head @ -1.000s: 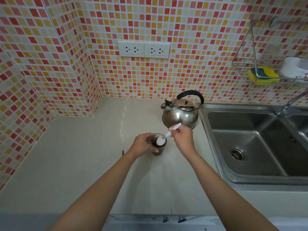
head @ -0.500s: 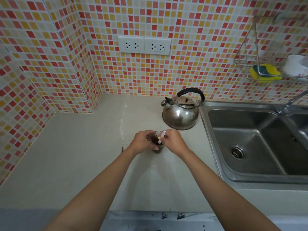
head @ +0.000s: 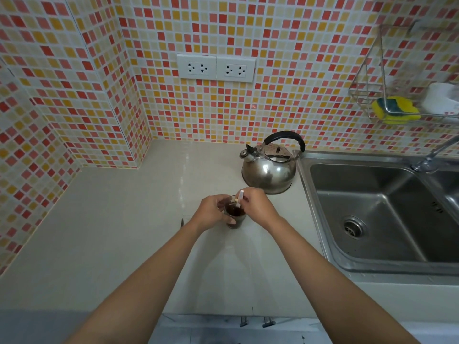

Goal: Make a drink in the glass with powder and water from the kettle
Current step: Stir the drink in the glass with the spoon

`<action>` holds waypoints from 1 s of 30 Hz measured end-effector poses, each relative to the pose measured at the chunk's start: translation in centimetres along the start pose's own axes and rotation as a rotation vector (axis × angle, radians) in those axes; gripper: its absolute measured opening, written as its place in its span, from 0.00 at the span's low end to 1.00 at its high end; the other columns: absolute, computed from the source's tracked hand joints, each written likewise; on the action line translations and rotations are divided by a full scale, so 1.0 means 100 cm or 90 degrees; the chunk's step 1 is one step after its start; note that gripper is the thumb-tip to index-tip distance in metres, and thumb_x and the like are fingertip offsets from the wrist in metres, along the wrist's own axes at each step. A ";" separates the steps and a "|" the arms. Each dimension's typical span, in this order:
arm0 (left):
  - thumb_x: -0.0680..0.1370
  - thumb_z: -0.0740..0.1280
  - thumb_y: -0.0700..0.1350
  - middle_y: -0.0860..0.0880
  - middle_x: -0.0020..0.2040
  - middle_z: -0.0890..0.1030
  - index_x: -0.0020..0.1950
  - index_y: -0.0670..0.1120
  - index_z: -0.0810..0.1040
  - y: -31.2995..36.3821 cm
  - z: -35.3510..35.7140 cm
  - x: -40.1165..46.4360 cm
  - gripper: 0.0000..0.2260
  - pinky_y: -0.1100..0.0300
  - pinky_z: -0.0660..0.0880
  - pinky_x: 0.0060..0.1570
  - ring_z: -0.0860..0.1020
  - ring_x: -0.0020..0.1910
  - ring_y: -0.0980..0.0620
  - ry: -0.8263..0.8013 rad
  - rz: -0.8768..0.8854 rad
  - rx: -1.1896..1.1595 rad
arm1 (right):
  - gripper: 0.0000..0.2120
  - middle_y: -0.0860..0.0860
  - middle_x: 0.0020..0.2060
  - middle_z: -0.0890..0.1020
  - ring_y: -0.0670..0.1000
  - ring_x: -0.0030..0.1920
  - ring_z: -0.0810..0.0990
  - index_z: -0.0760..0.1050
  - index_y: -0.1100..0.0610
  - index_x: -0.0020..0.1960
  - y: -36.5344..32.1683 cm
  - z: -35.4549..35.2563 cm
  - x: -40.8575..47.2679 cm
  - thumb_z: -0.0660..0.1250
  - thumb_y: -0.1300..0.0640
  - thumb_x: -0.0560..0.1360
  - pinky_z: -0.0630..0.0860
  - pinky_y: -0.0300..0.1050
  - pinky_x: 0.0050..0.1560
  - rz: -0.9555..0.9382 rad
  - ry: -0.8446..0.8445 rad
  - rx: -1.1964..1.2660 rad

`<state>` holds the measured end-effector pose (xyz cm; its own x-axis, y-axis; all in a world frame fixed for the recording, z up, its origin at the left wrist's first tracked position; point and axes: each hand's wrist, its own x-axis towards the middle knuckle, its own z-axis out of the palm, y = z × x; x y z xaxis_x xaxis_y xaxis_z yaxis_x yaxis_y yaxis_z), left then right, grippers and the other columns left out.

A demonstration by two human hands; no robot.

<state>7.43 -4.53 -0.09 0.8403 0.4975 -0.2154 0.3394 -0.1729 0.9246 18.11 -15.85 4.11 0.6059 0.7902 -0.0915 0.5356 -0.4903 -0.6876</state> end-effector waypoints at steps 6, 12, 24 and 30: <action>0.57 0.80 0.32 0.44 0.49 0.85 0.55 0.43 0.82 0.001 -0.001 0.000 0.27 0.52 0.78 0.55 0.81 0.48 0.48 -0.001 0.014 0.022 | 0.09 0.57 0.36 0.80 0.54 0.37 0.76 0.79 0.65 0.42 -0.002 0.009 -0.003 0.61 0.64 0.75 0.72 0.45 0.38 0.001 -0.004 0.033; 0.58 0.79 0.30 0.45 0.51 0.85 0.57 0.42 0.82 0.002 0.000 -0.001 0.28 0.54 0.77 0.58 0.81 0.50 0.49 -0.004 0.014 0.016 | 0.11 0.62 0.39 0.82 0.60 0.41 0.80 0.79 0.65 0.43 0.002 0.007 -0.002 0.60 0.62 0.77 0.74 0.48 0.42 0.030 0.026 0.026; 0.58 0.79 0.32 0.48 0.43 0.83 0.53 0.44 0.83 0.002 -0.001 -0.001 0.25 0.52 0.77 0.53 0.79 0.43 0.51 -0.017 0.026 0.037 | 0.11 0.59 0.40 0.83 0.57 0.42 0.80 0.80 0.62 0.45 0.000 0.011 -0.004 0.61 0.59 0.78 0.76 0.50 0.45 0.009 0.039 0.033; 0.58 0.79 0.31 0.45 0.49 0.84 0.57 0.42 0.81 0.001 -0.001 0.001 0.28 0.53 0.77 0.55 0.79 0.47 0.51 -0.017 0.021 0.033 | 0.09 0.56 0.34 0.80 0.57 0.38 0.79 0.80 0.63 0.42 0.005 0.011 -0.003 0.61 0.61 0.75 0.74 0.47 0.38 0.039 0.047 0.011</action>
<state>7.50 -4.44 -0.02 0.8624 0.4679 -0.1933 0.3317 -0.2336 0.9140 17.56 -15.91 3.02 0.6792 0.7294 -0.0816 0.4864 -0.5306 -0.6942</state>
